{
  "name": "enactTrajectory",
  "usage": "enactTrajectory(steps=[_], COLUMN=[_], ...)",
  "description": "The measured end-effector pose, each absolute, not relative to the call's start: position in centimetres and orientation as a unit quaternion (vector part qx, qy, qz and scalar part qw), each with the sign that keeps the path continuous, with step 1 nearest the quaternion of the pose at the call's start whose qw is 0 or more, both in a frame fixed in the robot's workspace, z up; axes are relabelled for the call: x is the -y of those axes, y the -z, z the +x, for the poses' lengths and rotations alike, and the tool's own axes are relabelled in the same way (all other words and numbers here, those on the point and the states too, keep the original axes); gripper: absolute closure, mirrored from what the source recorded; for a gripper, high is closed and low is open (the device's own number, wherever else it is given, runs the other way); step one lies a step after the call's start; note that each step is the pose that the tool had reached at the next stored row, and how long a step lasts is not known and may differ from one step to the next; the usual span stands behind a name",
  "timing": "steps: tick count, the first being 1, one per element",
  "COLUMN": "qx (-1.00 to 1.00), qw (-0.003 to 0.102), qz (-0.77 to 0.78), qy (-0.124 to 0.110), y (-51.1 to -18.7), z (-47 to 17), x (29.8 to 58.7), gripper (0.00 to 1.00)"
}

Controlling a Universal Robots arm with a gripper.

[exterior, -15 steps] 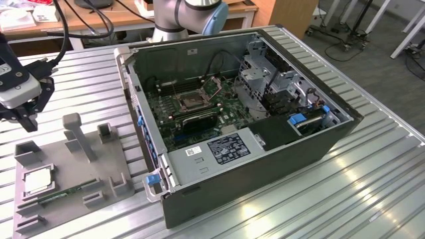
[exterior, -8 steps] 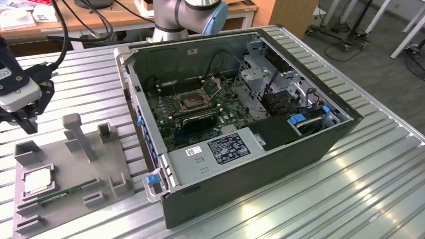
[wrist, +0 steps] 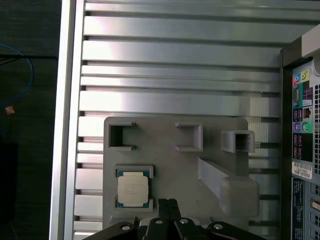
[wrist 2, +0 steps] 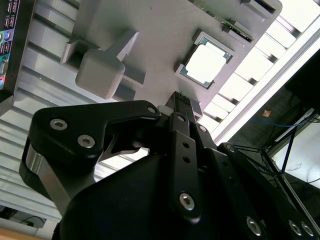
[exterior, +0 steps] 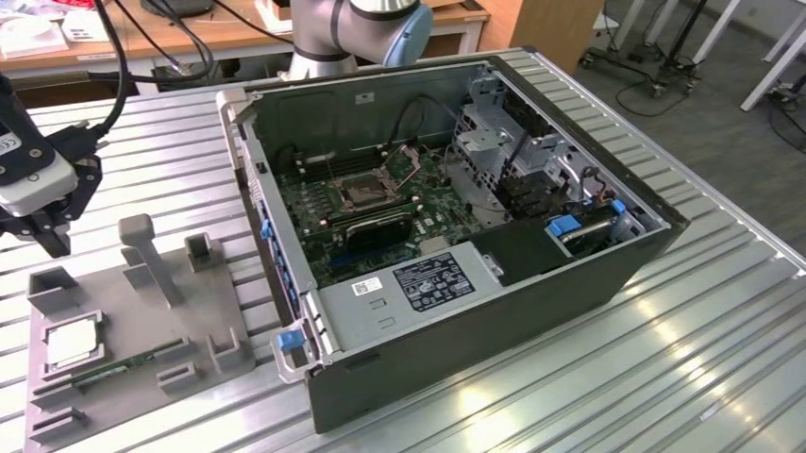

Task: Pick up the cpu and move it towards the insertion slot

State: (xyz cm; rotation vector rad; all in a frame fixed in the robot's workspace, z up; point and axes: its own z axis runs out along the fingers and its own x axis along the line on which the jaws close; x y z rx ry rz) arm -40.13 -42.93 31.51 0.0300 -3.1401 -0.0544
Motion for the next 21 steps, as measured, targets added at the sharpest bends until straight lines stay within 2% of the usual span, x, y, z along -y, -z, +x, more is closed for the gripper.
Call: enactTrajectory(steps=[21], qx=[1.0], qw=[0.0], qz=[0.01], qy=[0.017], y=[-30.4], z=[-40.1], x=[42.9], gripper=[0.89])
